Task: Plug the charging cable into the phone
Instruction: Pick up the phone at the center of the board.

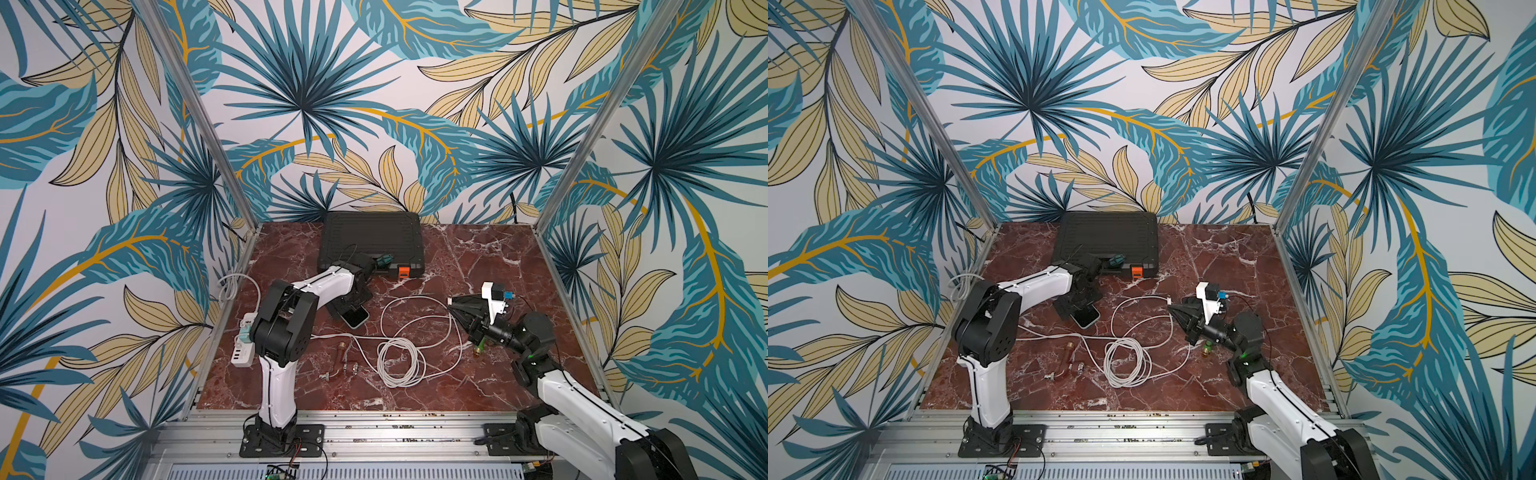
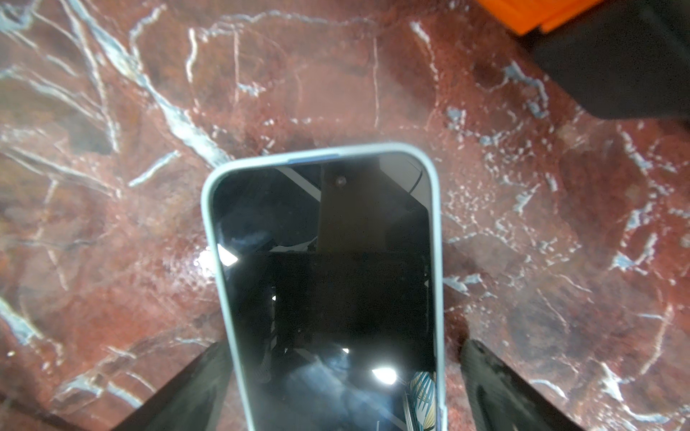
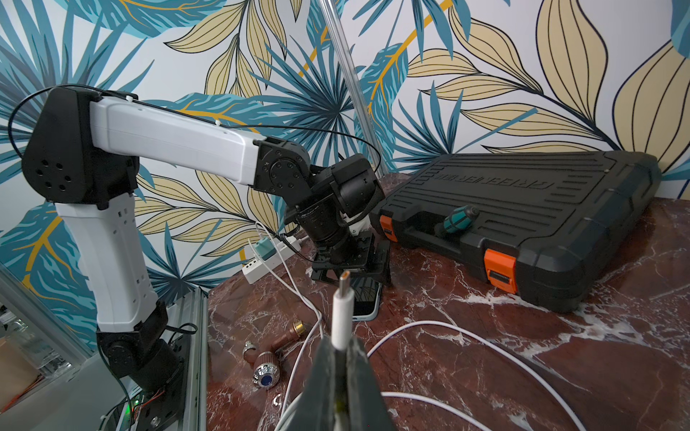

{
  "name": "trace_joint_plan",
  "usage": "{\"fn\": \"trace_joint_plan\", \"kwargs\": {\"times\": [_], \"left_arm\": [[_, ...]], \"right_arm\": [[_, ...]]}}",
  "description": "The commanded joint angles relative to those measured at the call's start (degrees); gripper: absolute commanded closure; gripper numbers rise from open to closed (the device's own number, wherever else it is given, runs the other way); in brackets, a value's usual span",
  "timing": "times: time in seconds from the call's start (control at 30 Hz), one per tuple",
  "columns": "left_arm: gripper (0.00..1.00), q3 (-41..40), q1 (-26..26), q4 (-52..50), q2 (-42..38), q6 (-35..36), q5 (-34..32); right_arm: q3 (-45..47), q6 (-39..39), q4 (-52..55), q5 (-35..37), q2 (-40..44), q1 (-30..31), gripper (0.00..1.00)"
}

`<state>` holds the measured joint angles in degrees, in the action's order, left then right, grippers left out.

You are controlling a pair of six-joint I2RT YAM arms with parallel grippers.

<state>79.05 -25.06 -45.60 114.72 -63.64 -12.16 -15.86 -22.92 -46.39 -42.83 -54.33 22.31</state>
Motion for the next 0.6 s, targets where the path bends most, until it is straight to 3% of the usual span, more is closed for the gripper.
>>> {"fn": "trace_joint_plan", "kwargs": {"times": [0.0,0.37,0.57], "left_arm": [[0.00,-1.96,-1.55,-3.04,4.35,-2.24,8.11],[0.00,-3.94,-1.49,-2.00,3.17,-4.29,8.96],[0.09,-4.91,-0.13,-0.21,2.49,-4.47,8.16]], "right_arm": [[0.83,0.48,-0.37,0.47,0.54,0.58,1.00],[1.17,0.73,-0.24,0.49,0.70,0.66,1.00],[1.25,0.98,0.24,0.64,1.08,0.77,1.00]]}}
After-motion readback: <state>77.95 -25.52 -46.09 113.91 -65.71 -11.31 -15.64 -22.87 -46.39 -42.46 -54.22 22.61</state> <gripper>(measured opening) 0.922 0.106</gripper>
